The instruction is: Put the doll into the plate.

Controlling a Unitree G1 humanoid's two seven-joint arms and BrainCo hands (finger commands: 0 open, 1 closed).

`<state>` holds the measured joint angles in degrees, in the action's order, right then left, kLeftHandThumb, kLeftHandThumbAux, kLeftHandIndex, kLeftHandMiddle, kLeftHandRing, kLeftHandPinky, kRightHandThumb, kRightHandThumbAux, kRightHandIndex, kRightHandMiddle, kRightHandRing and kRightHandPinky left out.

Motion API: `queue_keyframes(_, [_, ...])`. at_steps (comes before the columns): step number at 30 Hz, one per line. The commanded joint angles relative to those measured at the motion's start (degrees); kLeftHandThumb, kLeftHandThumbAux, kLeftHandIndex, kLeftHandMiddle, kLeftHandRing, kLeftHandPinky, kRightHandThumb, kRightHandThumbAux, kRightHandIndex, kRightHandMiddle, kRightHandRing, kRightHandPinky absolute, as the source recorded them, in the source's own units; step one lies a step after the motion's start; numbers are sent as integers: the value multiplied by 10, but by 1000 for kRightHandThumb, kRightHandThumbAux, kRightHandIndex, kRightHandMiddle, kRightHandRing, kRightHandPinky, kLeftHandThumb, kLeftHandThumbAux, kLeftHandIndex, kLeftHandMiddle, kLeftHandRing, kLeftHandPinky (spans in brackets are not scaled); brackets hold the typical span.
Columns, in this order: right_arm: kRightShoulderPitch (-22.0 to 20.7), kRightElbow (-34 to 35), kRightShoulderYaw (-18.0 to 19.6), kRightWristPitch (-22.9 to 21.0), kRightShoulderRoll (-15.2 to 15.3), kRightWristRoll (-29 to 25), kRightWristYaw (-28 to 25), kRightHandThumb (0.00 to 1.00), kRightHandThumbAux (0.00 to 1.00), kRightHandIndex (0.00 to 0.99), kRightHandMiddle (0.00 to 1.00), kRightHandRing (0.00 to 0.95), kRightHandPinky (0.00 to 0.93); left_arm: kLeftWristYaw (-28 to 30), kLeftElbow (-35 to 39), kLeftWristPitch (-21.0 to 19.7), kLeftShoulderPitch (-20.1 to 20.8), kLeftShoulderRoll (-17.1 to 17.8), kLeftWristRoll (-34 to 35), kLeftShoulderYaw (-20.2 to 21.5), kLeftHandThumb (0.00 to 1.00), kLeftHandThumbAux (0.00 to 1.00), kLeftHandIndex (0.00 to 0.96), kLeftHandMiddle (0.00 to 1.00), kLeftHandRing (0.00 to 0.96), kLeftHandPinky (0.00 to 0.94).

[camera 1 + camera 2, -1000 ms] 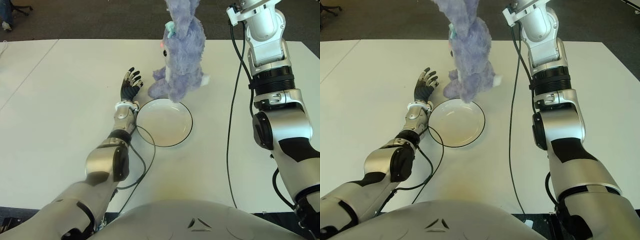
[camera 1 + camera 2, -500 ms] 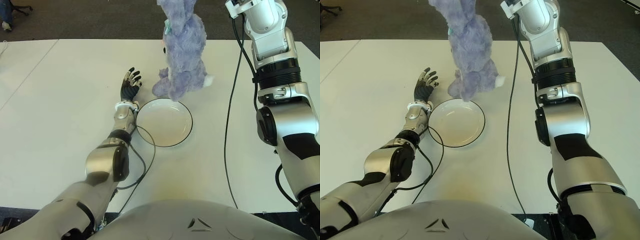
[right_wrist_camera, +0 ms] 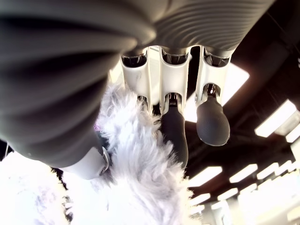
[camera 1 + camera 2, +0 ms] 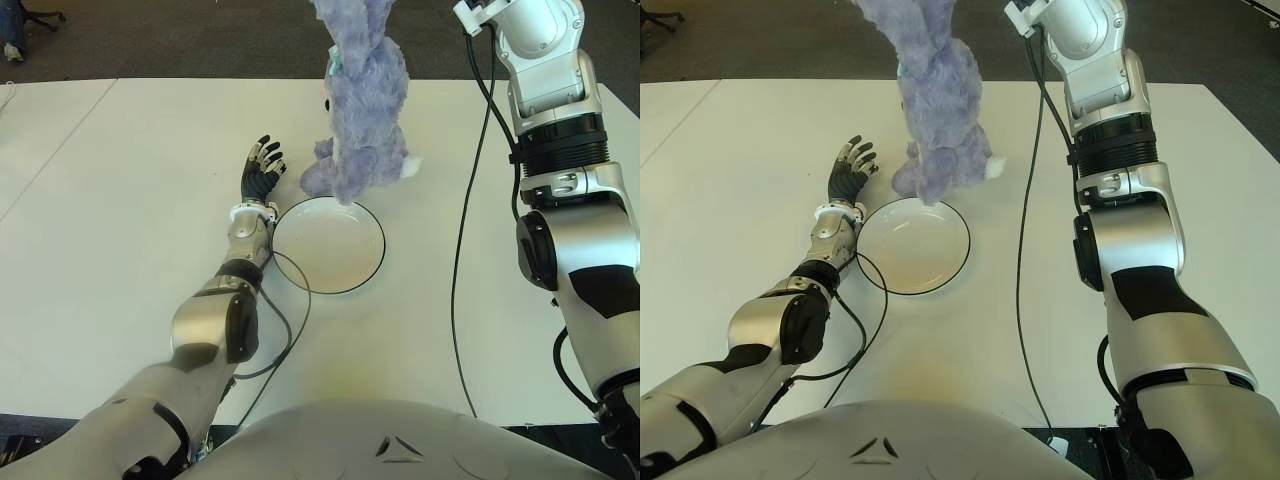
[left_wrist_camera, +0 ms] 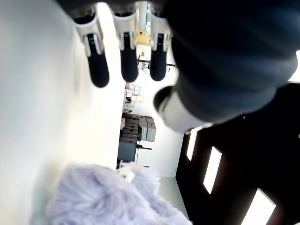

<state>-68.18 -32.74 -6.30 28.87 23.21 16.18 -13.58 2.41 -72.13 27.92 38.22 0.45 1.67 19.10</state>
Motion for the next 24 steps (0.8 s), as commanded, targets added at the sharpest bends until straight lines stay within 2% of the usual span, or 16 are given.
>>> queue_keyframes(1, [-15,9,11,-38,-11,-42,-33,682,720,437,777,802,786,1,-55,-66,-67,-12,2,2,559,869,144,179,181,231])
queue_keyframes(7, [-33,1,21,-67,-24,-69,-46,682,720,437,757,773,740,2,-55,-63,-67,-12,2,3,543,852,142,176,190,244])
queue_keyframes(12, [-53,-16,26,-81,-32,-89,-60,681,721,434,698,686,532,1,-55,-61,-68,-12,1,2,519,840,142,177,195,251])
queue_keyframes(15, [-60,-23,27,-91,-34,-95,-68,680,722,434,686,671,516,1,-55,-61,-68,-13,0,1,528,850,139,177,185,229])
queue_keyframes(16, [-62,-24,27,-93,-35,-96,-69,680,722,433,648,603,396,1,-55,-61,-68,-13,1,2,531,855,138,178,183,228])
queue_keyframes(17, [-63,-26,28,-96,-35,-96,-70,680,722,432,642,591,375,1,-55,-61,-67,-13,0,1,532,856,138,178,183,228])
queue_keyframes(18, [-64,-27,28,-97,-36,-97,-71,680,723,431,597,538,322,1,-55,-61,-67,-13,0,1,535,859,137,179,182,227])
queue_keyframes(19, [-67,-31,29,-98,-37,-97,-71,680,723,431,589,528,312,0,-55,-62,-67,-13,0,1,536,859,137,180,182,227])
queue_keyframes(21, [-75,-45,31,-96,-39,-98,-70,677,728,419,404,331,232,-1,-55,-62,-67,-13,-1,1,537,860,140,184,189,241])
queue_keyframes(22, [-78,-51,31,-95,-40,-98,-70,675,730,415,359,284,204,-1,-55,-62,-67,-13,0,1,535,859,140,185,192,245])
queue_keyframes(24, [-82,-61,33,-89,-39,-99,-74,673,732,413,332,257,184,-2,-55,-62,-67,-14,0,1,524,862,140,186,194,247])
